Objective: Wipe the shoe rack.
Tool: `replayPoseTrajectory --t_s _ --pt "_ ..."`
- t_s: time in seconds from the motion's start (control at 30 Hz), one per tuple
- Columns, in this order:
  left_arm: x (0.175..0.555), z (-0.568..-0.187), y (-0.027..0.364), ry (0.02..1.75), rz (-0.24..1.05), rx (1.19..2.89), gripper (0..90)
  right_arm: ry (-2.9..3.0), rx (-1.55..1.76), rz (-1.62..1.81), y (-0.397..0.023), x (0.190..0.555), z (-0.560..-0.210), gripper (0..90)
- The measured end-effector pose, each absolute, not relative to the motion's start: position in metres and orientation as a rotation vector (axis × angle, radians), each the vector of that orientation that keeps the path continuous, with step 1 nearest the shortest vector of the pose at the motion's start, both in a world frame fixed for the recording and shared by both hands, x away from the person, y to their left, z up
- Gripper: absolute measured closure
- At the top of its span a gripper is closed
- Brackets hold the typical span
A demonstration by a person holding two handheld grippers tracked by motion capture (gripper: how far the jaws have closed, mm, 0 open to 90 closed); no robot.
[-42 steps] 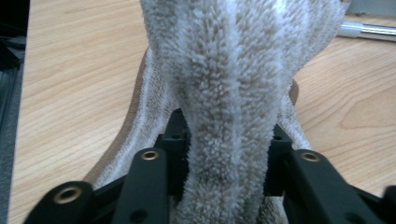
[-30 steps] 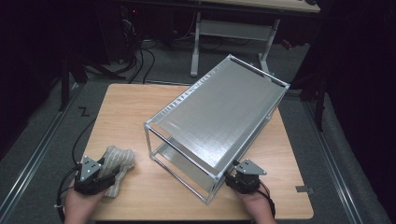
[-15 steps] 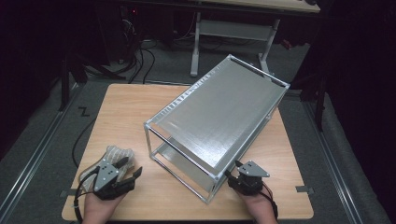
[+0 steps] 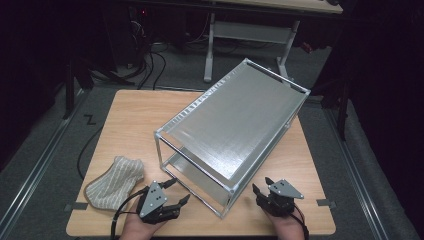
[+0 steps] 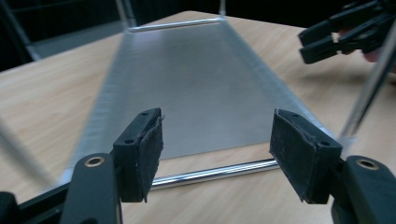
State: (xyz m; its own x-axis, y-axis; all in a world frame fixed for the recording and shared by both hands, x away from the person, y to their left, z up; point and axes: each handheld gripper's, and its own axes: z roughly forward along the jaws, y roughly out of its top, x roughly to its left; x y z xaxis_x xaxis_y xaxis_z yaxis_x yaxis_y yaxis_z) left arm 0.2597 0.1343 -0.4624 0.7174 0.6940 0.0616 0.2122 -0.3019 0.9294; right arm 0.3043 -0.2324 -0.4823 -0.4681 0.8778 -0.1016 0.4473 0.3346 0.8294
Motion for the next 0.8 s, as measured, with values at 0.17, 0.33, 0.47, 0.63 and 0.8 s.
replayPoseTrajectory --t_s 0.17,0.33,0.47,0.63,0.8 --pt "0.257 -0.466 0.111 0.687 0.461 1.853 30.2 2.031 1.185 1.01 -0.241 0.298 -0.483 45.6" --pt "0.252 -0.469 0.091 0.618 0.416 1.872 31.9 2.016 1.212 0.999 -0.249 0.291 -0.484 45.5" --pt "0.252 -0.469 0.077 0.588 0.384 1.866 36.4 2.005 1.223 0.986 -0.255 0.286 -0.485 45.5" --pt "0.251 -0.471 0.059 0.537 0.363 1.869 42.2 1.985 1.244 0.977 -0.262 0.281 -0.485 45.5" --pt "0.249 -0.472 0.046 0.498 0.376 1.864 52.0 1.972 1.26 0.971 -0.268 0.275 -0.485 45.5"
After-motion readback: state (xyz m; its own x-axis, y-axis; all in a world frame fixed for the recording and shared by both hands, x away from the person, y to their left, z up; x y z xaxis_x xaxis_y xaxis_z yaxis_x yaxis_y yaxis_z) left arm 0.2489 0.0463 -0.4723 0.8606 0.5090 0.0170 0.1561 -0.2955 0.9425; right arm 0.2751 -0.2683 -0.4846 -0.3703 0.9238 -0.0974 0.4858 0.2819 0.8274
